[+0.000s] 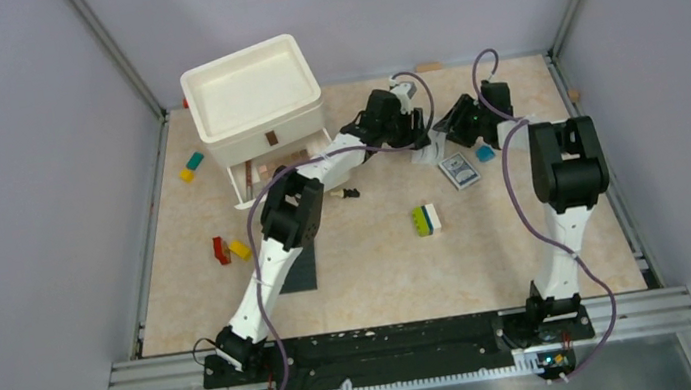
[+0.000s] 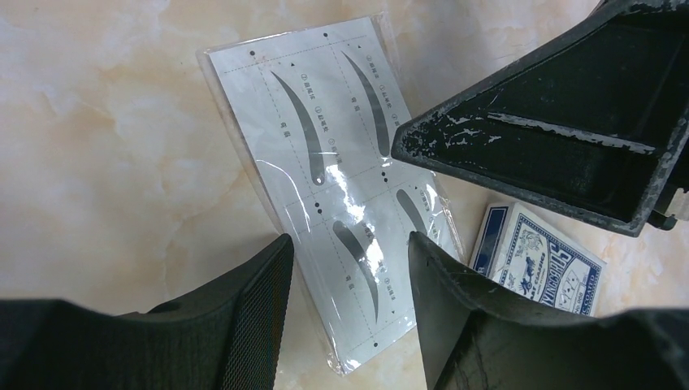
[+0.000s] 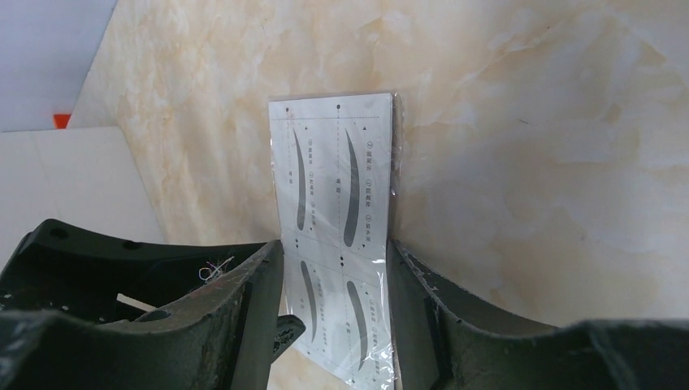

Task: Organize the makeup
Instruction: Pick up the makeup tool from the center of the board.

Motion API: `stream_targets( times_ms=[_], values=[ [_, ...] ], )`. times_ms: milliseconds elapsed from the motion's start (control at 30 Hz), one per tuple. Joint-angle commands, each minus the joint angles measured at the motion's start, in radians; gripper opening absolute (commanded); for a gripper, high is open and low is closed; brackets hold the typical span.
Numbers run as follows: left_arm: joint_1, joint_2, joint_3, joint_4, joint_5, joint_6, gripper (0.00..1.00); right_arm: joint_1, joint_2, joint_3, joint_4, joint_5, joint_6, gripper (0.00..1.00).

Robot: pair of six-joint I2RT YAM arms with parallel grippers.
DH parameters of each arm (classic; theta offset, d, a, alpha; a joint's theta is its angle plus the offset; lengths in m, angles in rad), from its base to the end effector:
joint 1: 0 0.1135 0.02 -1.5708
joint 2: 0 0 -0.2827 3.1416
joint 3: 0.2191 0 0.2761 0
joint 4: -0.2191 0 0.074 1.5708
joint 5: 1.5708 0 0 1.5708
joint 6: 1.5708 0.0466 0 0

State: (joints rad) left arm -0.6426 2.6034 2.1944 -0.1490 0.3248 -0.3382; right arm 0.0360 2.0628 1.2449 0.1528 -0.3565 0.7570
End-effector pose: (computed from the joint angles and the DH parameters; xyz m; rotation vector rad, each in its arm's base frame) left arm 0.4987 -0.3919 0.1437 0.5383 2.1729 -0.9046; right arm 0.4733 0.0333 0.1344 0.6249 2.2313 0.8173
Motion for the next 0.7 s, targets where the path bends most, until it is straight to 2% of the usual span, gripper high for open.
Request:
stream_targets(
  times_ms=[0, 267, 433, 667],
  values=[
    [-0.009, 0.039, -0.028, -0.026, 0.019, -0.003, 0.6, 0.017, 0.033, -0.035, 0.033, -0.063, 0.054, 0.49],
    [-0.008, 0.029, -0.067, -0.011, 0.028, -0.001, 0.59, 0.016, 0.034, -0.166, 0.335, -0.146, 0.219, 0.49],
    [-0.008, 0.024, -0.073, -0.008, 0.029, 0.002, 0.59, 0.017, 0.034, -0.193, 0.414, -0.173, 0.253, 0.48],
    [-0.008, 0.005, -0.09, -0.005, 0.023, 0.006, 0.58, 0.017, -0.004, -0.216, 0.4, -0.11, 0.212, 0.19]
  ],
)
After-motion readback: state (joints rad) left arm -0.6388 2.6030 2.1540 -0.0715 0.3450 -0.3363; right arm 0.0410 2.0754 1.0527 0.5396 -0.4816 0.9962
